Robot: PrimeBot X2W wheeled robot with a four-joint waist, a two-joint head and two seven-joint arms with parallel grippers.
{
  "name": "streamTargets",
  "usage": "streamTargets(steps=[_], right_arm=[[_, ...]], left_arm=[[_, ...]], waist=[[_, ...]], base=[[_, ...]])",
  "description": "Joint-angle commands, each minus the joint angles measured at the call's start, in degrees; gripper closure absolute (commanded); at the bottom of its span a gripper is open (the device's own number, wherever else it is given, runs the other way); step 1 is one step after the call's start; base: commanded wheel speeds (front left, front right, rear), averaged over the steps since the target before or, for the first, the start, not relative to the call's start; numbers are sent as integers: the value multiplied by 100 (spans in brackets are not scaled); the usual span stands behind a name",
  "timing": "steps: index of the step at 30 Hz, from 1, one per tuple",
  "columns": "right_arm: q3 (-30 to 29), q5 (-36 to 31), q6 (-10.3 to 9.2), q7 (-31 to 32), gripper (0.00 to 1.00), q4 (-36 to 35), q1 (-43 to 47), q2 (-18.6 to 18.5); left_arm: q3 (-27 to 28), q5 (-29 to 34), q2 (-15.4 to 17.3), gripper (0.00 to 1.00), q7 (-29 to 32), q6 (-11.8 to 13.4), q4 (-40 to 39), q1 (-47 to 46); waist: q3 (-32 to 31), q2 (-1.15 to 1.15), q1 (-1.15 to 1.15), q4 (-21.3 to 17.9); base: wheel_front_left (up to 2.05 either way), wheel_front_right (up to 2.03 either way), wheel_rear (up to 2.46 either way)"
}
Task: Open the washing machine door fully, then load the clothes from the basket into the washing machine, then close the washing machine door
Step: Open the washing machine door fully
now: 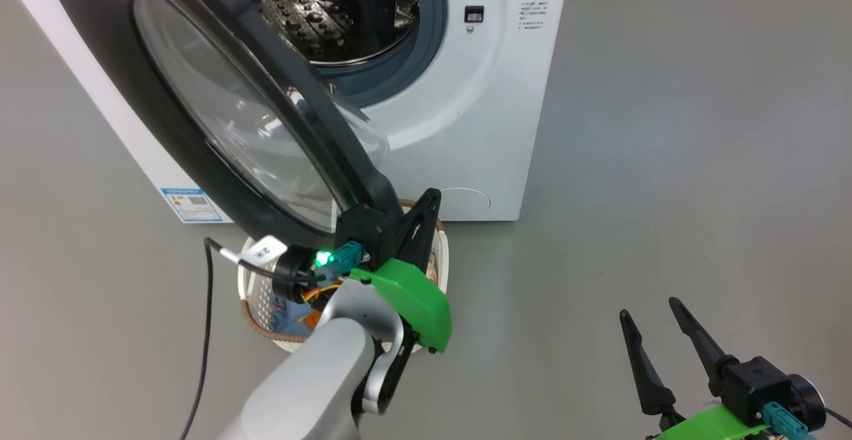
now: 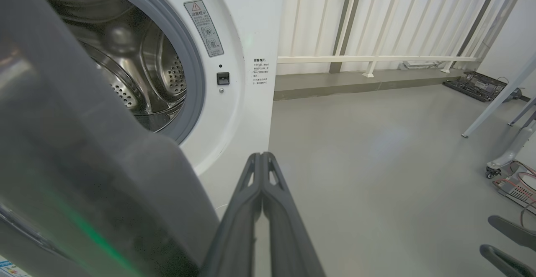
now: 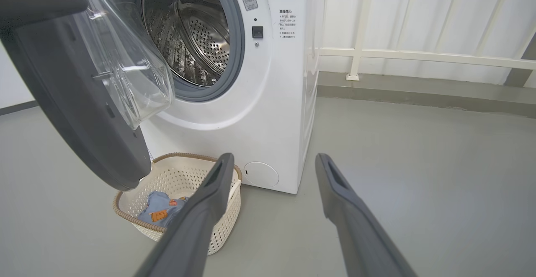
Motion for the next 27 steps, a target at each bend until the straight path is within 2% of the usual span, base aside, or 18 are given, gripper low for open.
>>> streamTargets(steps=[1,17,27], right_arm=[[142,31,9,-69,0,-137,-164,-63],[102,21,9,-70,0,-177,-166,-64],[51,22,9,-70,0,-188,-200,-48]], left_arm=[[205,-27,94,100,-54,53,-70,-46],[255,-169,217,100,-192,167,79,304],[420,-172,455,100,-326,508,-259,610]], waist=[[0,0,0,8],[46,0,0,63],[91,0,0,135]], base=[[0,0,0],[0,0,0],[0,0,0]])
